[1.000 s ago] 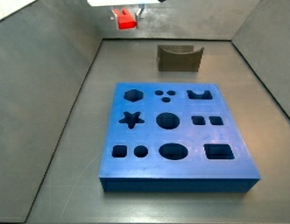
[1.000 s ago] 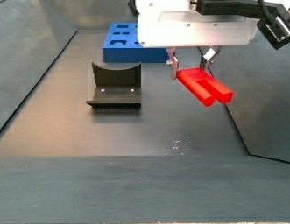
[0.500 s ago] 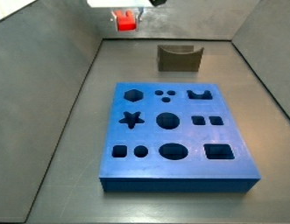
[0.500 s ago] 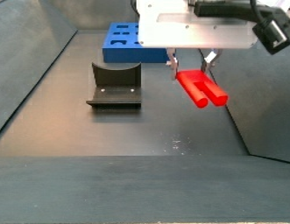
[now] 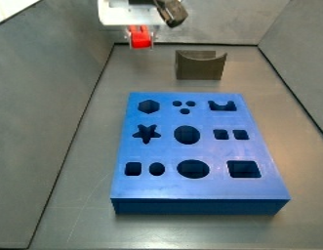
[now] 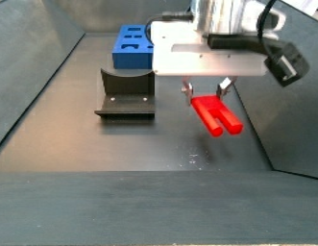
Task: Pick up the square-circle object. Move up. Rotate the square-circle object. Place the square-circle object on the fixture. Regrasp the square-circle object. Move to above the board. Insert the square-circle object.
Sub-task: Rotate the square-circle object.
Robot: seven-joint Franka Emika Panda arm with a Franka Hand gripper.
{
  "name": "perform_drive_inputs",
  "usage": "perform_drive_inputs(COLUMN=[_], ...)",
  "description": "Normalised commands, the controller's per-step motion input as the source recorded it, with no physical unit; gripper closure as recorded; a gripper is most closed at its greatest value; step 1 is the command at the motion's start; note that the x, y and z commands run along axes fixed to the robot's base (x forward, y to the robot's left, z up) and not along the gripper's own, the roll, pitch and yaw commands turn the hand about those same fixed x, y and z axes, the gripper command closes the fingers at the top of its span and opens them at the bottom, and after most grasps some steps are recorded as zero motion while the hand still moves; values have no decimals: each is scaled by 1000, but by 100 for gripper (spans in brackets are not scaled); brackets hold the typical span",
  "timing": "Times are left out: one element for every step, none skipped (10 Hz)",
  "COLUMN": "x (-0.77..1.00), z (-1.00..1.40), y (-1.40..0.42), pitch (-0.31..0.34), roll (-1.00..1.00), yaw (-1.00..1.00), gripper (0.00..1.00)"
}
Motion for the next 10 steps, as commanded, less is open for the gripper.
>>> perform_drive_inputs(x=[46, 50, 52, 49, 43, 41, 0, 0, -9, -17], z=[-722, -613, -510, -383, -294, -208, 0, 1000, 1000, 1000], y=[11, 13, 14, 15, 13, 17, 0, 0, 0, 1], pitch=[-37, -35, -37, -45, -51, -62, 0, 0, 13, 32], roll=[-102, -116, -125, -137, -148, -156, 0, 0, 0, 9], yaw=[16, 16, 15, 17, 17, 13, 0, 0, -2, -8], gripper=[100, 100, 100, 100, 100, 100, 0, 0, 0, 0])
